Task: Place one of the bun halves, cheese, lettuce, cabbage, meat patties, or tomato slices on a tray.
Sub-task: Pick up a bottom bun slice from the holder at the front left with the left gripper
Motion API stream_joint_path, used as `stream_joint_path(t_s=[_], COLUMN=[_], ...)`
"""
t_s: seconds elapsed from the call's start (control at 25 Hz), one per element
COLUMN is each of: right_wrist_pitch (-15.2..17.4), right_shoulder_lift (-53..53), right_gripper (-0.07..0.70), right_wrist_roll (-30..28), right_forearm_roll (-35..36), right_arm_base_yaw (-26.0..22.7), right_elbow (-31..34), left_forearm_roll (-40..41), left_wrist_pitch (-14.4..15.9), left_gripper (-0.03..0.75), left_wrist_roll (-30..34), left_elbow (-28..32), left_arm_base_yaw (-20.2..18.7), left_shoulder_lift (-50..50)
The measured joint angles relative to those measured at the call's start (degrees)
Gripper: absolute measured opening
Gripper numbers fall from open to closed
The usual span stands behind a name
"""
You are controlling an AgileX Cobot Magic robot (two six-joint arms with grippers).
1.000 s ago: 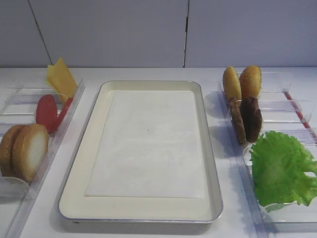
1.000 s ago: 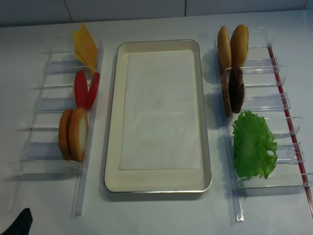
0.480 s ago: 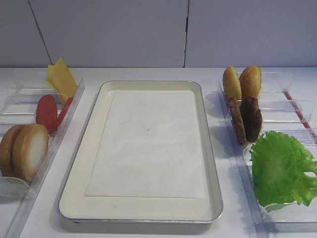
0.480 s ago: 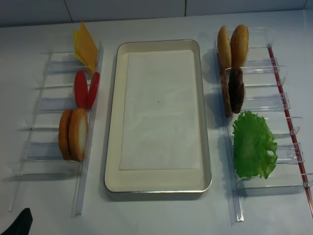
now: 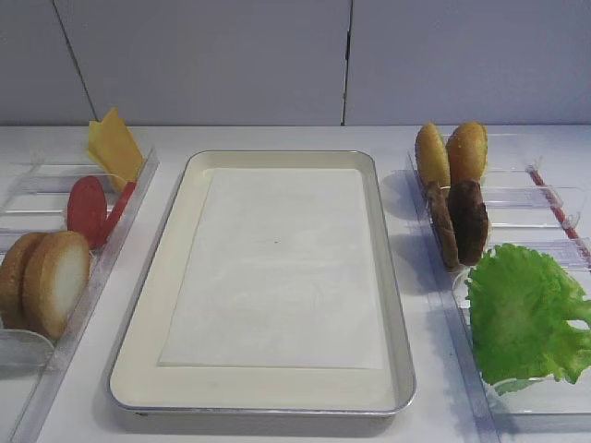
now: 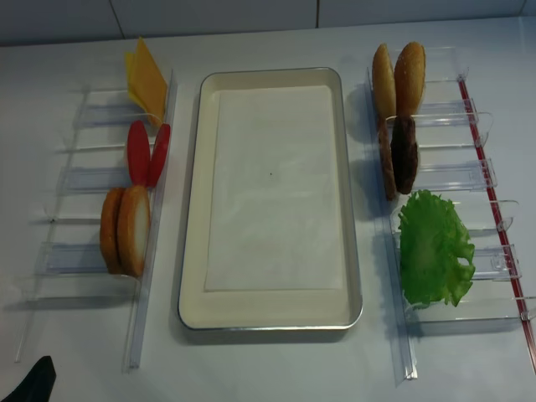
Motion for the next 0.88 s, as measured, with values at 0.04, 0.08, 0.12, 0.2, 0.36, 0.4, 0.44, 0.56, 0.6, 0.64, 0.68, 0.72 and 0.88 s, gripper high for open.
stream_joint_path(t_s=[0.04, 0.08, 0.12, 0.2, 0.36, 0.4, 0.44, 0.56, 0.6, 0.64, 0.68, 0.72, 0.88], right_wrist_pitch=[0.00, 0.00, 0.00, 0.00, 0.00, 0.00, 0.00, 0.00, 0.00, 0.00, 0.00, 0.00, 0.00], right_shoulder_lift=[0.00, 0.00, 0.00, 0.00, 0.00, 0.00, 0.00, 0.00, 0.00, 0.00, 0.00, 0.00, 0.00], right_gripper=[0.692, 0.692, 0.692, 0.692, 0.692, 0.692, 0.692, 0.692, 0.692, 0.692, 0.692, 0.692, 0.692], right_wrist_roll=[0.00, 0.00, 0.00, 0.00, 0.00, 0.00, 0.00, 0.00, 0.00, 0.00, 0.00, 0.00, 0.00], right_forearm_roll=[0.00, 0.00, 0.00, 0.00, 0.00, 0.00, 0.00, 0.00, 0.00, 0.00, 0.00, 0.00, 0.00], right_arm_base_yaw=[0.00, 0.00, 0.00, 0.00, 0.00, 0.00, 0.00, 0.00, 0.00, 0.00, 0.00, 0.00, 0.00], right_elbow=[0.00, 0.00, 0.00, 0.00, 0.00, 0.00, 0.00, 0.00, 0.00, 0.00, 0.00, 0.00, 0.00], left_forearm_roll=[0.00, 0.00, 0.00, -0.13, -4.16, -5.69, -7.19, -10.83, -11.87, -12.79, -13.53, -14.07, -18.97], left_wrist_pitch=[0.00, 0.00, 0.00, 0.00, 1.47, 2.18, 2.80, 2.82, 2.53, 2.07, 1.46, 0.91, -1.85], left_gripper=[0.673, 0.673, 0.673, 0.673, 0.673, 0.673, 0.673, 0.673, 0.673, 0.673, 0.673, 0.673, 0.673], left_wrist_roll=[0.00, 0.00, 0.00, 0.00, 0.27, 0.98, 2.08, 6.34, 7.53, 8.24, 8.72, 8.96, 11.88], left_elbow=[0.00, 0.00, 0.00, 0.00, -0.91, -1.77, -2.73, -5.67, -6.56, -7.60, -8.52, -9.15, -9.94], left_arm_base_yaw=[0.00, 0.00, 0.00, 0.00, 0.00, 0.00, 0.00, 0.00, 0.00, 0.00, 0.00, 0.00, 0.00], left_shoulder_lift=[0.00, 0.00, 0.00, 0.00, 0.35, 1.18, 3.22, 9.35, 11.76, 14.13, 16.03, 18.29, 26.25])
